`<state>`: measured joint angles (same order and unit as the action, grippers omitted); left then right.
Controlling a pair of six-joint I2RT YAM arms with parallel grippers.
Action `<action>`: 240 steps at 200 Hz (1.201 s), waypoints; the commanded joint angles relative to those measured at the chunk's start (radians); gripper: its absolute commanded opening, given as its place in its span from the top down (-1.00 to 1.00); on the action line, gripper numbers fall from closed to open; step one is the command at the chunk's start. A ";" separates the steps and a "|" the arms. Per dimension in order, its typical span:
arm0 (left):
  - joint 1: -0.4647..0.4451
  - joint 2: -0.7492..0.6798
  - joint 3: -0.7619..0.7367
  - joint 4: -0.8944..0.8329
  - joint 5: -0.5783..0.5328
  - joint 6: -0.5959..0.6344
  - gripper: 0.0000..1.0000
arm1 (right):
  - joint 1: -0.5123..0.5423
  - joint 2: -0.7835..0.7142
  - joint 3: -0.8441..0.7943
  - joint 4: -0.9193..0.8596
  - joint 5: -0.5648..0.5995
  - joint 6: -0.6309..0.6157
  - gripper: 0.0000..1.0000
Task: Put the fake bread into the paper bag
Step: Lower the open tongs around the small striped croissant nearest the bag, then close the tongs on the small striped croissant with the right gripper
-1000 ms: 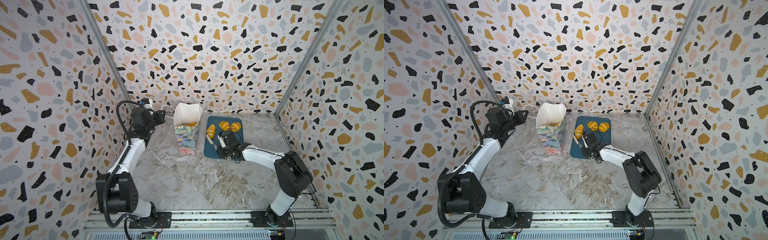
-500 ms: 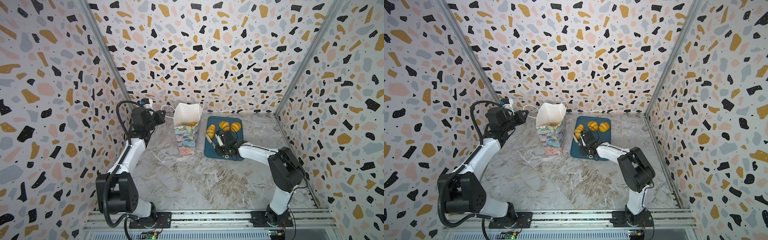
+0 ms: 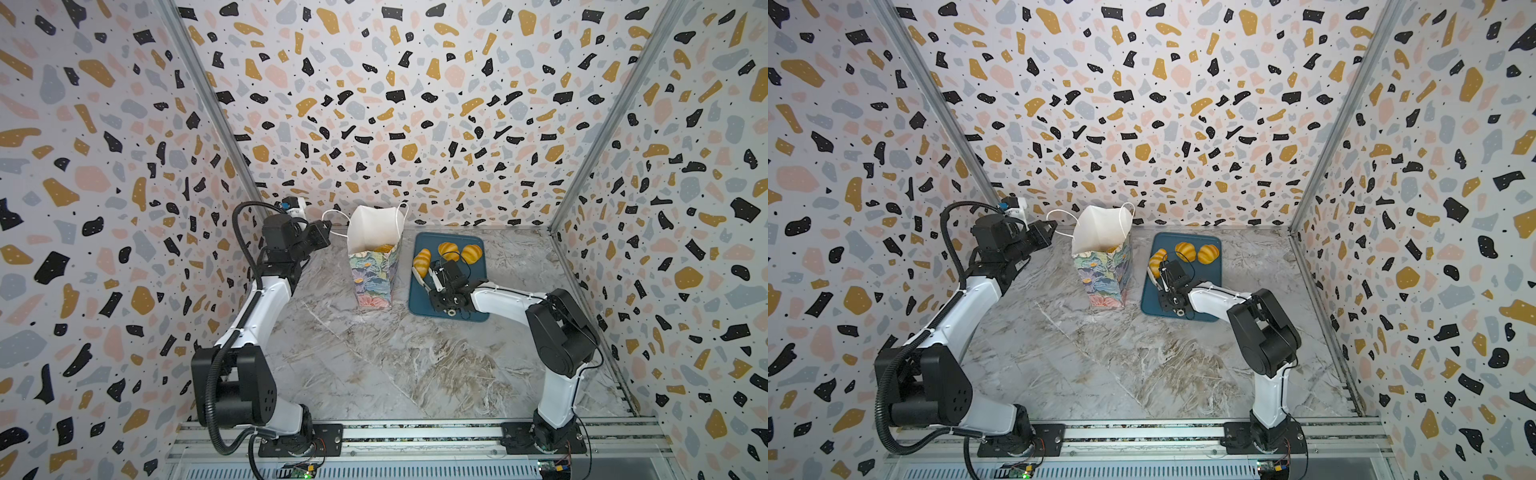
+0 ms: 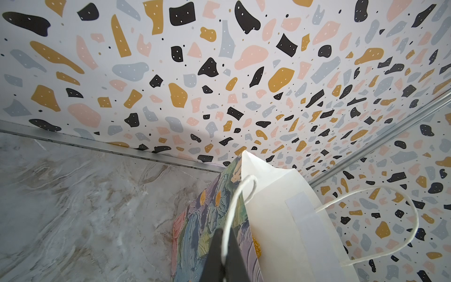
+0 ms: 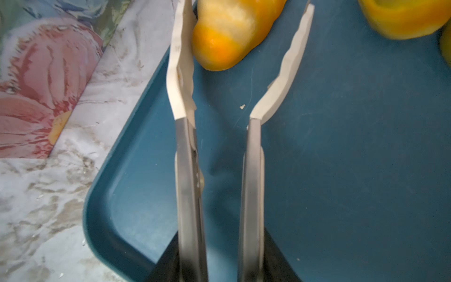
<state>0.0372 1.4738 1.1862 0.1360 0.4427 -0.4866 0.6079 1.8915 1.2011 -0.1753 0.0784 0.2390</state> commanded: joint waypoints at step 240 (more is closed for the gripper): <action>-0.002 -0.028 -0.014 0.042 -0.005 0.007 1.00 | -0.004 -0.317 -0.225 0.091 -0.035 0.047 0.61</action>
<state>0.0372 1.4738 1.1858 0.1360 0.4362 -0.4862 0.6060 1.6478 0.9936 -0.1341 0.0574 0.2672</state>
